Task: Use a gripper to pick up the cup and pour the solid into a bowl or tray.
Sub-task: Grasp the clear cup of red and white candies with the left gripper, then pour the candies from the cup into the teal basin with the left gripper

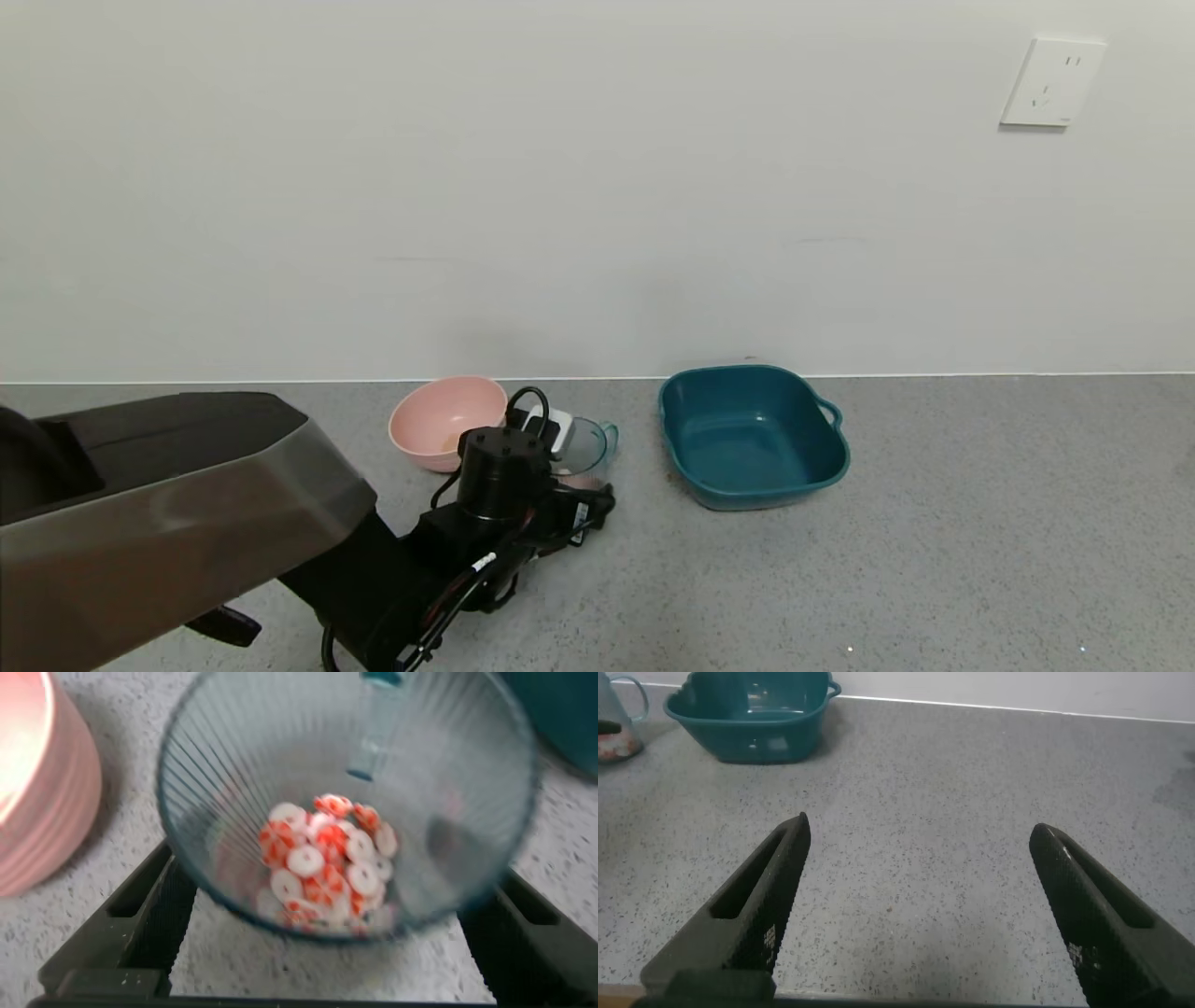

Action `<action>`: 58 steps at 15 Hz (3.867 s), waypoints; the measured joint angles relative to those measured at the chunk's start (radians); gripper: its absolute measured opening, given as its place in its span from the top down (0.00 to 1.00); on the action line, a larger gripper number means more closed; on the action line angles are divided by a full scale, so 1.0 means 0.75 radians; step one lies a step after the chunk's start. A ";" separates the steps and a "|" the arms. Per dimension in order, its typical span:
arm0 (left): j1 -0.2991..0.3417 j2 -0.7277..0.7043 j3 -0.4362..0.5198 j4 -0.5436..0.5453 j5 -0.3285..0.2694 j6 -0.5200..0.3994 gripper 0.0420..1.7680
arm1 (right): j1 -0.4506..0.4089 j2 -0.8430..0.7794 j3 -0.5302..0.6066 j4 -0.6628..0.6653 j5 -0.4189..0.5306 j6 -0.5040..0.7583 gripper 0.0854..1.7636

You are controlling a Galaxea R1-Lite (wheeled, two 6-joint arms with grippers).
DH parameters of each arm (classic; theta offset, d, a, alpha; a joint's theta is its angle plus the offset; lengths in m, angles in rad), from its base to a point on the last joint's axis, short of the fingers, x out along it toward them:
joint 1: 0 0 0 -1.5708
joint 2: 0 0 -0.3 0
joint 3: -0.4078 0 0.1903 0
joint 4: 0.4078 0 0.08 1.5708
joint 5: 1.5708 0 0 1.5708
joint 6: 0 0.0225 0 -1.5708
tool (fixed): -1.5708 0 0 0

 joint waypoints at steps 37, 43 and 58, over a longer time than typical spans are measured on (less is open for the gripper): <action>0.051 -0.097 -0.132 0.181 -0.039 0.025 0.27 | 0.000 0.000 0.000 0.001 -0.001 0.000 0.03; 0.090 -0.188 -0.331 0.446 -0.035 0.154 0.27 | 0.000 0.000 0.000 0.000 -0.001 0.000 0.03; -0.003 -0.203 -0.624 0.645 0.204 0.760 0.27 | 0.000 0.000 0.000 0.000 0.000 0.000 0.03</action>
